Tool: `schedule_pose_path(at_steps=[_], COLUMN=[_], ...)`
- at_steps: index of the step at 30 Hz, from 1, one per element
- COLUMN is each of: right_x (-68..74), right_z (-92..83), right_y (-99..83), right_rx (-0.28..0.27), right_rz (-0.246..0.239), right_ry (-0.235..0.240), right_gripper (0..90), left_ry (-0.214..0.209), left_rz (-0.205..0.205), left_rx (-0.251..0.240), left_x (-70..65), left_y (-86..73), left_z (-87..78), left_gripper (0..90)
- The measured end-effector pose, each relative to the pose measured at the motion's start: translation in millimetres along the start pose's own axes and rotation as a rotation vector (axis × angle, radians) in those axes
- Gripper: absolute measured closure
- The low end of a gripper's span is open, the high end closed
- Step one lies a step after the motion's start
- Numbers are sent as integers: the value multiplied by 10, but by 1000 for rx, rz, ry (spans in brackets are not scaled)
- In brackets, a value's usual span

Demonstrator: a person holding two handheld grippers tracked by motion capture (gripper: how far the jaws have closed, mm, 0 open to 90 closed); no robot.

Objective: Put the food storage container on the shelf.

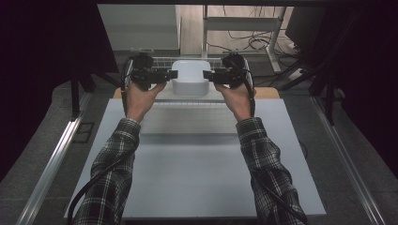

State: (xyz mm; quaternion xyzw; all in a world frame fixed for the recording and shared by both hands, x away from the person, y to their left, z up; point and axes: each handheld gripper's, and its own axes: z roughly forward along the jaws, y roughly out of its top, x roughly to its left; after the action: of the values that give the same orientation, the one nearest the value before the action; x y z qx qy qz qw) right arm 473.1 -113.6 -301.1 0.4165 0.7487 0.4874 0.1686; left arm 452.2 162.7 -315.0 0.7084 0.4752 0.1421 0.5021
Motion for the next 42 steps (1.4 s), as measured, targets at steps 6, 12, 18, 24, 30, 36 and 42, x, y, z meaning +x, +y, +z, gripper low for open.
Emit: schedule_pose_path(at_steps=[6,12,18,24,30,36,42], right_x=[-10,1,91,141,142,118,109], right_z=[-37,-117,-168,-199,-224,-231,-251], right_y=[-12,-84,-215,-339,-444,-562,-657], right_rx=[-13,-31,-26,-7,-1,9,17], right_rz=[-10,-35,-97,-125,-134,-143,-157], right_ry=[-3,57,56,67,78,81,86], right_gripper=[396,204,90,53,35,30,29], left_ry=[38,-36,-79,-117,-130,-123,-122], left_rz=[69,109,136,169,213,235,231], left_rx=[-6,-12,-11,-2,-7,-7,-12], left_x=[-45,-90,-160,-226,-266,-247,-243], left_y=[-14,-80,-179,-301,-448,-582,-691], left_z=[-63,-141,-196,-223,-223,-213,-241], left_gripper=[381,257,133,77,58,53,39])
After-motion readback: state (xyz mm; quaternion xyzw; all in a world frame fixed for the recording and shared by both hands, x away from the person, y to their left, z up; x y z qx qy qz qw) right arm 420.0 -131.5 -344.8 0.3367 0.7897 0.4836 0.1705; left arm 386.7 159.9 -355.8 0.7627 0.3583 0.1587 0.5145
